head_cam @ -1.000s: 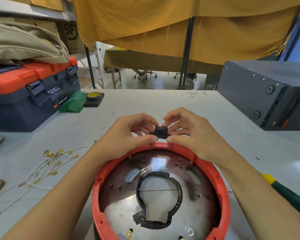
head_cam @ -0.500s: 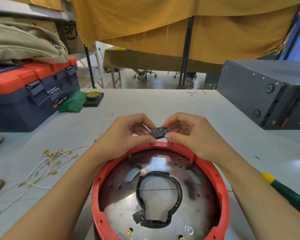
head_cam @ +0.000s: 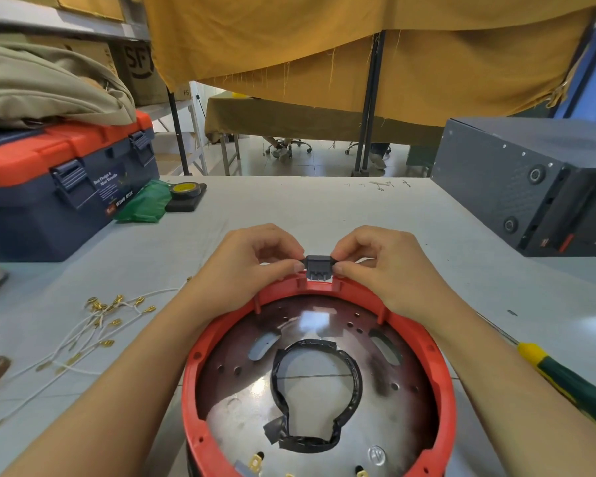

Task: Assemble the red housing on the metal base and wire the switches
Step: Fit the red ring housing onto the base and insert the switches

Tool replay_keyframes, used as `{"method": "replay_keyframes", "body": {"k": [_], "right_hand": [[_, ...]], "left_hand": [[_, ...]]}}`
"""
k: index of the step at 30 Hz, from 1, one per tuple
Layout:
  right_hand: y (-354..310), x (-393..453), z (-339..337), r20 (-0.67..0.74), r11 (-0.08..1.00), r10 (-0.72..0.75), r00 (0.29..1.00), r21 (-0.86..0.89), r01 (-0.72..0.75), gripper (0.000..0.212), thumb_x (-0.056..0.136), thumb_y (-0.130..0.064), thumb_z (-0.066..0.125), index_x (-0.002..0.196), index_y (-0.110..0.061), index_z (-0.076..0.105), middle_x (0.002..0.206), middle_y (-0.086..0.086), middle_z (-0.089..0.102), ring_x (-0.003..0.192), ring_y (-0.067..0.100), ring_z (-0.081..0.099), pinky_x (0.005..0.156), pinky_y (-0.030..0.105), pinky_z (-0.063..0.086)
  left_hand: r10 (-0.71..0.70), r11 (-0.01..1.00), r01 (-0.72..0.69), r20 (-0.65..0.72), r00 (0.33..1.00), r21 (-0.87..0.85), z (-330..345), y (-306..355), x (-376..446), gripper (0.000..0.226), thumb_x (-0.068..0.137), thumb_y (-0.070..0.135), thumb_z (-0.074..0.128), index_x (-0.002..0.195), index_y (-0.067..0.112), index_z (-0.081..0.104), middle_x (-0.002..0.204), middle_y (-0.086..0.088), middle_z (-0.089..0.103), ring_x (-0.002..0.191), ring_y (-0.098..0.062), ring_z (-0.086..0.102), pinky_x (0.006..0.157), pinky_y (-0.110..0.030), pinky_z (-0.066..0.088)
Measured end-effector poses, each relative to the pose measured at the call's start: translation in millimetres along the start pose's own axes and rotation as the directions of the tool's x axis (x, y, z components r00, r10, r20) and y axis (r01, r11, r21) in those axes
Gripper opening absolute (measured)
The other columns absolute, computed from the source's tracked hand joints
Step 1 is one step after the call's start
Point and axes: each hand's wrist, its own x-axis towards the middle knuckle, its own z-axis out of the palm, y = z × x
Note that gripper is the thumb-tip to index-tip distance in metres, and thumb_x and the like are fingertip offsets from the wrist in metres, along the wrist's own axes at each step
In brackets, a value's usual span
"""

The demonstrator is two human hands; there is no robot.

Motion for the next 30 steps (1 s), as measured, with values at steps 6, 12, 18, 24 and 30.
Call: {"method": "replay_keyframes", "body": {"k": [6,12,18,24,30], "right_hand": [[2.2,0.8,-0.2,-0.020,0.994,-0.042,0.999,-0.102,0.040,0.013,0.078,-0.006,0.071,0.076,-0.018,0.069,0.079,-0.007,0.067,0.074,0.003,0.062,0.073,0.012,0.049],[5.0,0.6,0.7,0.011,0.987,0.016,1.000,-0.160,-0.014,0.009,0.081,-0.012,0.069,0.077,-0.020,0.071,0.071,-0.016,0.065,0.069,-0.004,0.060,0.069,0.006,0.044],[1.9,-0.1,-1.4,0.031,0.983,0.037,0.999,-0.181,-0.030,0.009,0.082,-0.015,0.068,0.077,-0.021,0.071,0.072,-0.014,0.066,0.070,-0.002,0.061,0.069,0.009,0.046],[2.4,-1.0,-1.4,0.051,0.978,0.048,0.998,-0.207,-0.037,0.011,0.082,-0.014,0.068,0.075,-0.022,0.069,0.072,-0.012,0.065,0.071,-0.001,0.060,0.069,0.013,0.047],[2.1,-1.1,-1.2,0.051,0.971,0.045,0.998,-0.236,-0.031,0.011,0.082,-0.015,0.067,0.074,-0.023,0.067,0.075,-0.009,0.067,0.075,0.004,0.061,0.074,0.021,0.050]], "left_hand": [[0.011,0.998,-0.011,0.002,1.000,0.061,0.6,-0.8,1.1,0.006,0.079,0.008,0.072,0.081,0.014,0.073,0.094,0.007,0.069,0.084,-0.008,0.067,0.081,-0.017,0.050],[-0.044,0.989,0.037,0.048,0.998,0.144,0.3,-3.1,0.8,0.009,0.083,0.016,0.069,0.082,0.023,0.074,0.078,0.009,0.073,0.077,-0.004,0.068,0.078,-0.019,0.051],[-0.058,0.989,0.050,0.051,0.997,0.139,0.3,-2.1,-0.1,0.013,0.085,0.015,0.066,0.085,0.024,0.075,0.079,0.011,0.073,0.076,-0.001,0.067,0.075,-0.014,0.050],[-0.046,0.984,0.037,0.052,0.998,0.173,1.0,0.4,-0.4,0.015,0.086,0.014,0.065,0.085,0.026,0.074,0.080,0.011,0.073,0.078,0.000,0.067,0.076,-0.015,0.050],[-0.017,0.979,0.008,0.041,0.999,0.203,2.0,2.2,-0.6,0.015,0.085,0.012,0.066,0.082,0.026,0.072,0.078,0.009,0.073,0.076,-0.001,0.066,0.077,-0.019,0.051]]}}
